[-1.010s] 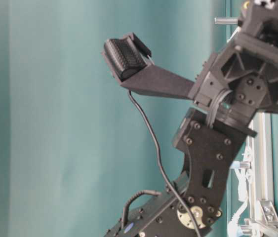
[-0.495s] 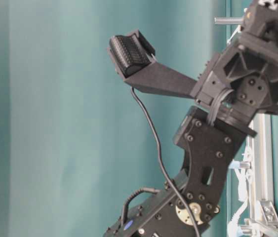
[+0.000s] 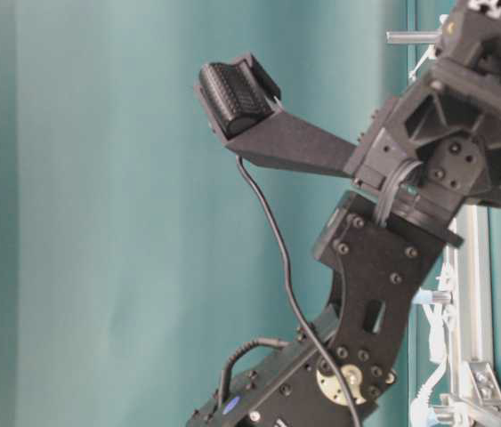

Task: Insert the wire through the string loop located on the right side.
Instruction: 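Grasp the USB plug with the left gripper and open the right gripper, then pull the cable leftward through the loop with the left gripper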

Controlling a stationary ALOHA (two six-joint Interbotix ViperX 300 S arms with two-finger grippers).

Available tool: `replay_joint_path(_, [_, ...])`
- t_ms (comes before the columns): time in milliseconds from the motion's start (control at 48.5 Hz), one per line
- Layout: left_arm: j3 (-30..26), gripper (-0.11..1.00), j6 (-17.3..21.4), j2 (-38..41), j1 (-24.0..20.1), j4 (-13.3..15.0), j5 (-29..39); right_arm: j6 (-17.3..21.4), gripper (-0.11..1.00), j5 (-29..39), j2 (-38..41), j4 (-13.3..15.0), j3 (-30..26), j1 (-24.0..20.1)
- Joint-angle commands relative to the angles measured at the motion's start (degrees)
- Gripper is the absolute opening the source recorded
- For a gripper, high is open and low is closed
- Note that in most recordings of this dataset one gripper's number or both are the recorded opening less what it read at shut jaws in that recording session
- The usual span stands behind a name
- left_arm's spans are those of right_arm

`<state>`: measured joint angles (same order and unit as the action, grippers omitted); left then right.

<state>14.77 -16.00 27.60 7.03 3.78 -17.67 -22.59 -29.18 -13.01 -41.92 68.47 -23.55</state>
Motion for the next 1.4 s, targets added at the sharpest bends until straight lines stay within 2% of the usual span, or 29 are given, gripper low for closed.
replay_joint_path(0, [-0.88,0.23,-0.26,-1.58,0.09,-0.18,-0.18,0.18,0.11,0.62,-0.35,0.18,-0.26,0.09])
replay_joint_path(454, [-0.79,0.23,-0.18,-1.76,0.09,-0.18,-0.26,0.18,0.11,0.26,-0.35,0.18,-0.62,0.09])
replay_joint_path(515, [-0.7,0.23,-0.18,-1.85,0.09,-0.18,-0.18,0.09,0.23,0.18,-0.44,0.18,-0.53,0.09])
replay_joint_path(701, [-0.62,0.23,-0.18,-2.11,0.09,-0.18,-0.09,0.09,0.77,0.44,-1.14,0.18,-0.18,0.09])
replay_joint_path(763, [-0.62,0.23,-0.18,-2.55,0.09,-0.18,0.7,0.09,0.89,0.44,-1.41,0.18,0.09,0.0])
replay_joint_path(928, [0.35,0.23,0.18,-4.04,0.0,-0.18,3.78,0.09,0.89,1.05,-2.64,0.18,0.62,0.0])
replay_joint_path(1134, [2.99,0.23,0.18,-6.42,-0.09,-0.26,4.04,0.09,0.89,2.02,-3.69,0.18,1.49,0.09])
replay_joint_path(1381, [10.2,0.23,0.09,-12.83,-0.18,-0.26,5.8,0.09,0.89,2.11,-3.78,0.18,1.76,0.09])
